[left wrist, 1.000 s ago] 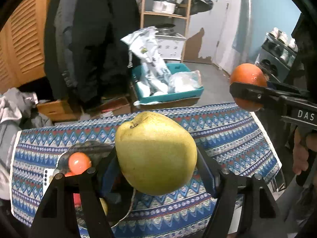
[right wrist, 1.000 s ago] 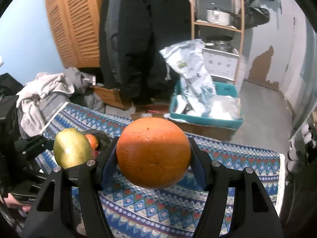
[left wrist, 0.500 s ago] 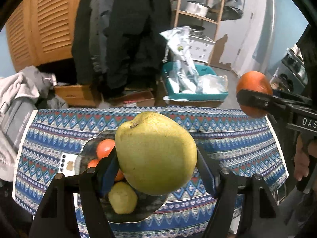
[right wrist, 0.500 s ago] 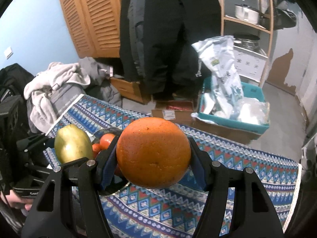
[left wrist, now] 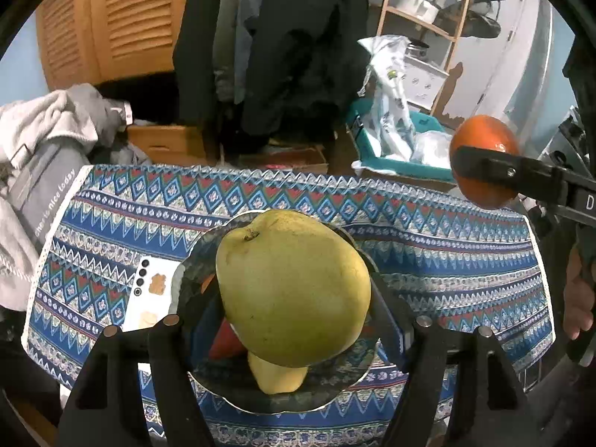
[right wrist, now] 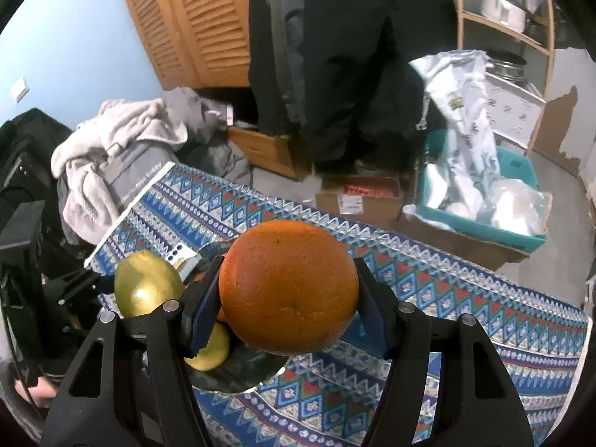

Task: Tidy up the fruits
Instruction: 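Lower both tools into the bowl and open them to release the fruit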

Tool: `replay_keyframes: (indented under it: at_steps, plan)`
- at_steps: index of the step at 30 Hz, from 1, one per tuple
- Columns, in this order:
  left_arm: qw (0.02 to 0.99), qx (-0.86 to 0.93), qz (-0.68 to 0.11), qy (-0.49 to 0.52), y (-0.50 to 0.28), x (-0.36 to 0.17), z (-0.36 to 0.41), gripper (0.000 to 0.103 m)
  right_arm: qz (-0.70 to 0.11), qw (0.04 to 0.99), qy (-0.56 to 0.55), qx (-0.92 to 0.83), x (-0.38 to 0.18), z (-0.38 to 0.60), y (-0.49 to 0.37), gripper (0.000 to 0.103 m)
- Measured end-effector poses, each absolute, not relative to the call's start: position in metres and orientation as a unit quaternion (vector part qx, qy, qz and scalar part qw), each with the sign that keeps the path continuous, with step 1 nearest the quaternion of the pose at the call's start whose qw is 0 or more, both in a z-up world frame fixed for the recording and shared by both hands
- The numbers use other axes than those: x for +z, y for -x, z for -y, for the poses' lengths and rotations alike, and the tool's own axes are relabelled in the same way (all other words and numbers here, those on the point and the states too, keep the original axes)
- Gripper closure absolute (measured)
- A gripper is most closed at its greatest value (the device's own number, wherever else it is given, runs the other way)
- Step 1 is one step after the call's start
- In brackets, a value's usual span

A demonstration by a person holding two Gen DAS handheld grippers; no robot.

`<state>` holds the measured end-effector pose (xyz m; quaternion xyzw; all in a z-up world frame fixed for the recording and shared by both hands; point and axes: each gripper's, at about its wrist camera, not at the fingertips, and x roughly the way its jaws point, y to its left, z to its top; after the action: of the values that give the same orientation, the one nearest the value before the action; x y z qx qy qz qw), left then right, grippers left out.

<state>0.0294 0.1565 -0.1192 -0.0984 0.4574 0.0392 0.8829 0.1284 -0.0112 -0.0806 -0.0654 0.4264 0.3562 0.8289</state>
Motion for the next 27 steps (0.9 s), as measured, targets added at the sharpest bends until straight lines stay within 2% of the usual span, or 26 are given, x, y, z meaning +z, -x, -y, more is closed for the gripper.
replay_keyframes:
  at_steps: [27]
  plan:
    - [0.831, 0.07, -0.533, 0.145, -0.063, -0.207, -0.181, 0.029, -0.531, 0.762, 0.095, 0.358, -0.201, -0.061, -0.16, 0.037]
